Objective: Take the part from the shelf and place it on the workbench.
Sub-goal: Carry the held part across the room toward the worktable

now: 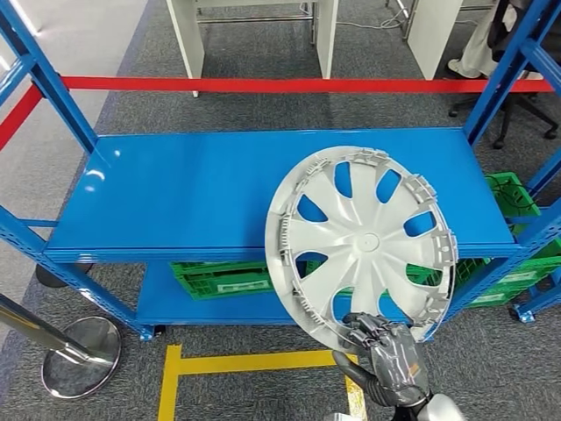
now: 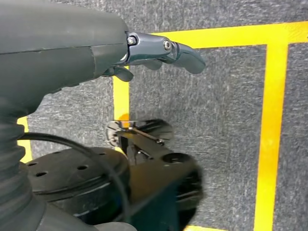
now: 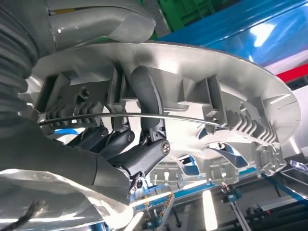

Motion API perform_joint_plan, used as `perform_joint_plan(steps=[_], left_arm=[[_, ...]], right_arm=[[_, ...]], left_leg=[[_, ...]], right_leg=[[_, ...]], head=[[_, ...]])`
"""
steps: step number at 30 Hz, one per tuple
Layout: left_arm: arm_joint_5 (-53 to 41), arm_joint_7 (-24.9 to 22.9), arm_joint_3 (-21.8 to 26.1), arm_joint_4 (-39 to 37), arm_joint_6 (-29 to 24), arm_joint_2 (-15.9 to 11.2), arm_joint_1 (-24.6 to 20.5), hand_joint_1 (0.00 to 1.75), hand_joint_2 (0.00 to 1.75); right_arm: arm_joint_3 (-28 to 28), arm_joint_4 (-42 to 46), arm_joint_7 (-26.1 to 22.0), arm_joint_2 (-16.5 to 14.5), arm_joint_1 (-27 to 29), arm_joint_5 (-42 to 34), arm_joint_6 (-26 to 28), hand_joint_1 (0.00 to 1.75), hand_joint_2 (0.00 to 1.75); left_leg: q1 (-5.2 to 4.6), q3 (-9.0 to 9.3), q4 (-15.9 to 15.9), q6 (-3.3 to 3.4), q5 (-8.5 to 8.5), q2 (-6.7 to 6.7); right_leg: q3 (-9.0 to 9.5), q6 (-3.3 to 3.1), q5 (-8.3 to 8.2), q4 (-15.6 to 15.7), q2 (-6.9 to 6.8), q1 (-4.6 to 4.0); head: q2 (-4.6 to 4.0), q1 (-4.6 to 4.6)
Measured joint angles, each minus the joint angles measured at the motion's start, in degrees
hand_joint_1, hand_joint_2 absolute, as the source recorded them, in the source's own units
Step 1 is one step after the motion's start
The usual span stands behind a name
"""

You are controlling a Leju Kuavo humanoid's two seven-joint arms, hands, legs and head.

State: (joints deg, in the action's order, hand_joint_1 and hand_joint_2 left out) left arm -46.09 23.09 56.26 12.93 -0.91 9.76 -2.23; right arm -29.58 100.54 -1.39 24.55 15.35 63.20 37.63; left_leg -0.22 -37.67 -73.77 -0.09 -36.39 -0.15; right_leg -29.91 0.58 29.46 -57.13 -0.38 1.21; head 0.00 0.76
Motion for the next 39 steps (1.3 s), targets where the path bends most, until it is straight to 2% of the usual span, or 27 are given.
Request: perform_joint_plan(steps=[1, 2, 4, 5, 6, 8, 10, 12, 14, 15, 16, 17, 19, 21, 23, 25, 26, 27, 29, 30, 31, 32, 33, 35, 36, 37, 39], left_arm=[[-0.1, -0.2, 0.0, 0.0, 0.0, -0.1, 0.0, 0.0, 1.75], [-0.4, -0.3, 0.0, 0.0, -0.1, -0.1, 0.1, 0.0, 1.75], [-0.9, -0.8, -0.1, -0.1, -0.9, -0.3, 0.1, 0.0, 1.75], [-1.2, -1.0, -0.1, -0.1, -1.5, -0.4, 0.0, 0.0, 1.75], [-1.4, -1.4, -0.1, -0.1, -2.0, -0.5, 0.0, 0.0, 1.75], [-1.7, -1.9, -0.1, -0.1, -2.6, -0.6, 0.0, 0.0, 1.75], [-1.9, -2.2, -0.1, -0.1, -2.8, -0.7, 0.0, 0.0, 1.75], [-2.1, -2.6, -0.1, -0.1, -2.9, -0.8, -0.1, 0.0, 1.75], [-2.3, -2.7, -0.1, -0.1, -3.0, -0.9, -0.1, 0.0, 1.75], [-2.4, -2.8, -0.1, -0.1, -3.0, -0.9, -0.1, 0.0, 1.75], [-2.4, -2.7, -0.1, -0.2, -3.0, -0.8, -0.1, 0.0, 1.75], [-2.4, -2.7, -0.1, -0.2, -2.9, -0.8, -0.1, 0.0, 1.75], [-2.5, -2.6, -0.1, -0.2, -2.8, -0.8, -0.1, 0.0, 1.75], [-2.5, -2.5, -0.2, -0.3, -2.7, -0.7, -0.2, 0.0, 1.75], [-2.5, -2.4, -0.2, -0.3, -2.7, -0.7, -0.2, 0.0, 1.75], [-2.5, -2.4, -0.1, -0.3, -2.7, -0.8, -0.1, 0.0, 1.75], [-2.5, -2.4, -0.1, -0.3, -2.7, -0.8, -0.1, 0.0, 1.75], [-2.5, -2.4, -0.1, -0.3, -2.7, -0.8, -0.1, 0.0, 1.75], [-2.7, -2.4, -0.2, -0.3, -2.7, -0.8, -0.1, 0.0, 1.75], [-2.9, -2.5, -0.2, -0.3, -2.7, -0.8, -0.1, 0.0, 1.75], [-3.0, -2.5, -0.2, -0.4, -2.6, -0.8, -0.1, 0.0, 1.75], [-3.1, -2.6, -0.2, -0.4, -2.6, -0.8, -0.1, 0.0, 1.75], [-3.1, -2.7, -0.2, -0.4, -2.6, -0.8, -0.1, 0.0, 1.75], [-3.1, -2.8, -0.2, -0.4, -2.6, -0.9, -0.3, 0.0, 1.75], [-3.2, -2.9, -0.2, -0.4, -2.5, -0.9, -0.5, 0.0, 1.75], [-3.2, -2.9, -0.2, -0.4, -2.5, -1.0, -0.5, 0.0, 1.75], [-3.2, -2.9, -0.2, -0.4, -2.5, -0.9, -0.4, 0.0, 1.75]], right_arm=[[-0.1, 0.0, 0.0, 0.0, 0.0, 0.1, 0.1, 1.75, 1.75], [-0.1, 0.0, 0.1, 0.0, 0.1, 0.2, 0.1, 1.75, 1.75], [-0.2, 0.0, 0.5, 0.0, 0.1, 0.5, 0.3, 1.75, 1.75], [-0.3, 0.0, 0.7, 0.0, 0.0, 0.8, 0.3, 1.75, 1.75], [-0.3, 0.0, 1.0, 0.0, 0.0, 1.0, 0.4, 1.75, 1.75], [-0.3, 0.0, 1.3, 0.0, -0.1, 1.5, 0.5, 1.75, 1.75], [-0.3, 0.0, 1.4, 0.0, -0.1, 1.7, 0.6, 1.75, 1.75], [-0.3, 0.0, 1.3, 0.1, -0.2, 1.6, 0.6, 1.75, 1.75], [-0.3, -0.1, 1.2, 0.1, -0.3, 1.6, 0.6, 1.75, 1.75], [-0.4, -0.1, 1.1, 0.1, -0.3, 1.6, 0.6, 1.75, 1.75], [-0.5, -0.1, 1.1, 0.1, -0.3, 1.6, 0.7, 1.75, 1.75], [-0.5, -0.1, 1.1, 0.1, -0.3, 1.6, 0.7, 1.75, 1.75], [-0.7, -0.2, 1.1, 0.1, -0.3, 1.6, 0.7, 1.75, 1.75], [-0.7, -0.1, 1.0, 0.1, -0.4, 1.5, 0.7, 1.75, 1.75], [-0.8, -0.1, 1.0, 0.1, -0.3, 1.5, 0.8, 1.75, 1.75], [-0.8, -0.1, 1.0, 0.1, -0.3, 1.5, 0.9, 1.75, 1.75], [-0.9, -0.1, 1.0, 0.0, -0.4, 1.4, 0.9, 1.75, 1.75], [-0.9, -0.1, 0.9, 0.0, -0.4, 1.3, 0.9, 1.75, 1.75], [-0.9, -0.1, 0.6, 0.0, -0.4, 1.1, 0.9, 1.75, 1.75], [-0.9, -0.1, 0.4, 0.0, -0.4, 0.9, 0.9, 1.75, 1.75], [-0.9, -0.1, 0.2, 0.0, -0.3, 0.8, 0.9, 1.75, 1.75], [-0.9, -0.1, 0.0, 0.0, -0.3, 0.7, 0.9, 1.75, 1.75], [-0.9, 0.0, -0.1, 0.0, -0.2, 0.4, 0.9, 1.75, 1.75], [-0.9, 0.1, -0.4, 0.0, -0.2, -0.1, 0.9, 1.75, 1.75], [-0.9, 0.1, -0.5, 0.0, -0.1, -0.5, 0.9, 1.75, 1.75], [-0.9, 0.2, -0.7, 0.0, -0.1, -0.9, 0.9, 1.75, 1.75], [-0.9, 0.3, -1.1, 0.0, 0.0, -1.7, 0.9, 1.75, 1.75]], left_leg=[[0.11, -0.01, -0.5, -0.06, 0.62, 0.0], [0.18, 0.99, 1.3, -0.02, 2.32, 0.0], [0.15, 4.65, 8.8, 0.42, 6.43, -0.03], [0.04, 6.16, 12.1, 0.7, 7.63, -0.04], [-0.1, 7.0, 14.2, 0.92, 8.11, -0.05], [-0.34, 7.17, 15.5, 1.29, 7.91, -0.04], [-0.06, 7.39, 16.5, 1.9, 8.13, 0.07], [0.22, 7.47, 17.2, 2.57, 8.65, 0.19], [0.05, 7.02, 17.0, 2.9, 8.89, 0.21], [-0.02, 6.79, 16.9, 2.93, 8.92, 0.21], [-0.08, 6.59, 16.6, 2.96, 8.94, 0.22], [-0.09, 6.41, 16.4, 2.97, 8.95, 0.21], [-0.09, 6.01, 15.8, 2.86, 8.91, 0.16], [-0.34, 5.22, 14.9, 2.44, 9.01, 0.08], [-0.53, 4.48, 14.4, 1.79, 9.45, 0.05], [-0.43, 4.02, 14.0, 1.2, 9.14, 0.03], [-0.35, 3.57, 12.9, 0.88, 7.85, 0.01], [-0.22, 2.81, 10.8, 0.54, 5.78, 0.0], [0.08, 0.75, 3.7, -0.08, 0.75, 0.01], [0.21, 0.17, 0.6, -0.24, -0.89, 0.01], [0.29, 0.39, -0.8, -0.31, -1.53, 0.01], [0.34, 1.75, 0.2, -0.3, -1.05, 0.01], [0.37, 4.16, 3.4, -0.21, 0.23, 0.01], [0.31, 10.0, 12.4, 0.12, 2.71, -0.02], [0.19, 11.79, 15.6, 0.33, 3.41, -0.05], [0.05, 12.56, 17.2, 0.56, 3.72, -0.08], [-0.24, 11.98, 17.3, 1.17, 4.46, -0.11]], right_leg=[[-0.05, -0.01, -0.03, 0.0, 0.01, -0.01], [-0.02, 0.0, -0.04, -0.1, 0.03, -0.01], [-0.01, 0.11, 0.0, -0.2, 0.07, -0.06], [-0.12, 0.27, -0.04, -0.3, 0.11, -0.11], [-0.3, 0.52, -0.15, -0.3, 0.14, -0.15], [-0.66, 1.17, -0.47, -0.3, 0.17, -0.14], [-1.25, 1.76, 0.12, -0.8, 0.18, -0.11], [-3.13, 2.14, 3.01, -4.7, 0.25, -0.11], [-6.29, 2.42, 6.71, -12.3, 0.28, -0.1], [-7.46, 2.56, 7.58, -15.2, 0.27, -0.08], [-7.83, 2.64, 7.42, -16.3, 0.27, -0.08], [-7.04, 2.68, 6.14, -15.0, 0.27, -0.08], [-3.17, 2.61, 2.55, -7.7, 0.26, -0.04], [-0.44, 2.4, 0.86, -2.1, 0.34, -0.05], [-0.47, 1.96, 0.63, -1.5, 0.45, -0.18], [-1.2, 1.12, -0.06, -1.5, 0.3, -0.03], [-1.56, 0.67, -0.47, -1.4, 0.17, 0.08], [-2.05, 0.33, -0.94, -1.3, 0.04, 0.19], [-3.21, 0.04, -1.91, -1.3, -0.08, 0.14], [-3.94, 0.03, -2.44, -1.4, -0.12, 0.11], [-4.66, 0.04, -2.97, -1.4, -0.14, 0.09], [-5.33, 0.09, -3.48, -1.5, -0.14, 0.08], [-5.94, 0.19, -3.99, -1.5, -0.12, 0.09], [-6.77, 0.67, -4.99, -1.5, -0.07, 0.05], [-6.99, 1.02, -5.48, -1.4, -0.08, 0.02], [-7.12, 1.41, -5.98, -1.4, -0.12, 0.02], [-7.27, 2.15, -7.03, -1.0, -0.17, 0.18]], head=[[0.0, -0.01], [0.0, -0.01], [0.01, 0.01], [0.01, 0.02], [0.01, 0.02], [0.0, 0.03], [0.0, 0.12], [0.01, 0.32], [0.01, 0.42], [0.0, 0.41], [0.0, 0.41], [0.0, 0.42], [0.0, 0.43], [0.0, 0.4], [0.0, 0.38], [0.01, 0.38], [0.01, 0.29], [0.01, 0.19], [0.01, 0.02], [0.01, 0.01], [0.01, 0.02], [0.0, 0.02], [0.0, 0.01], [0.0, 0.04], [0.01, 0.07], [0.01, 0.09], [0.0, 0.1]])
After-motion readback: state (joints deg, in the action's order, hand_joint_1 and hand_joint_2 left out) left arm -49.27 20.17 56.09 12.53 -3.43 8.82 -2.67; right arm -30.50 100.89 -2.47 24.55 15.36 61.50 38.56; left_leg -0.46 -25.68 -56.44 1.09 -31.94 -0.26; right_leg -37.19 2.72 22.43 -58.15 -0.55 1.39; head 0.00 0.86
